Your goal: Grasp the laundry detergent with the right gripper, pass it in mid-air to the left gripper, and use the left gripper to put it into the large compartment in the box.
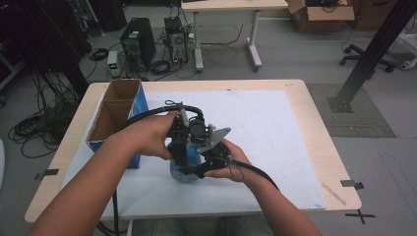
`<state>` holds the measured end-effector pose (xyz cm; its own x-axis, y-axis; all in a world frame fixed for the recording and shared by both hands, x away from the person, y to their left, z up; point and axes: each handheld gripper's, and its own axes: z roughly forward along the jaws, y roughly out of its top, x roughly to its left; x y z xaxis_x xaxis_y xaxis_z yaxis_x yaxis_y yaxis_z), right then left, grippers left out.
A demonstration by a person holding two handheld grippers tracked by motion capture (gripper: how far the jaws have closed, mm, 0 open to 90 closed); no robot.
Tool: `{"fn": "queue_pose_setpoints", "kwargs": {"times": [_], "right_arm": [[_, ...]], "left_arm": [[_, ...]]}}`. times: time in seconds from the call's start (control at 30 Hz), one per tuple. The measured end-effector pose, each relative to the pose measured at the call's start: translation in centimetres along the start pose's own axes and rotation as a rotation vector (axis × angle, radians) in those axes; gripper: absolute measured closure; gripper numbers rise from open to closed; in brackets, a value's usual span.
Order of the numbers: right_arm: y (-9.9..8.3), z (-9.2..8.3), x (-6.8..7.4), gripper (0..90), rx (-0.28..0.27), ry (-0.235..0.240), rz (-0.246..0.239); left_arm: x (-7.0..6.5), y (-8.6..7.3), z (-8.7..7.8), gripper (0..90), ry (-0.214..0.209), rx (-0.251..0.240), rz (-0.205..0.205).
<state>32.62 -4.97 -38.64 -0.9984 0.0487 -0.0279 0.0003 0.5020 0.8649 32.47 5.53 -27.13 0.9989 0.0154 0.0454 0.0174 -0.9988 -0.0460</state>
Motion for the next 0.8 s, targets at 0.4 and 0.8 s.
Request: {"fn": "queue_pose_setpoints", "kwargs": {"times": [0.4,0.8], "right_arm": [[-0.03,-0.19,-0.14,45.1,-0.009,-0.008,-0.011],[0.21,-0.55,-0.13,43.3,-0.052,-0.024,-0.036]], "left_arm": [[-0.07,0.29,-0.11,38.9,0.016,0.014,0.010],[-0.41,0.56,-1.00,39.7,0.035,0.021,0.009]]}}
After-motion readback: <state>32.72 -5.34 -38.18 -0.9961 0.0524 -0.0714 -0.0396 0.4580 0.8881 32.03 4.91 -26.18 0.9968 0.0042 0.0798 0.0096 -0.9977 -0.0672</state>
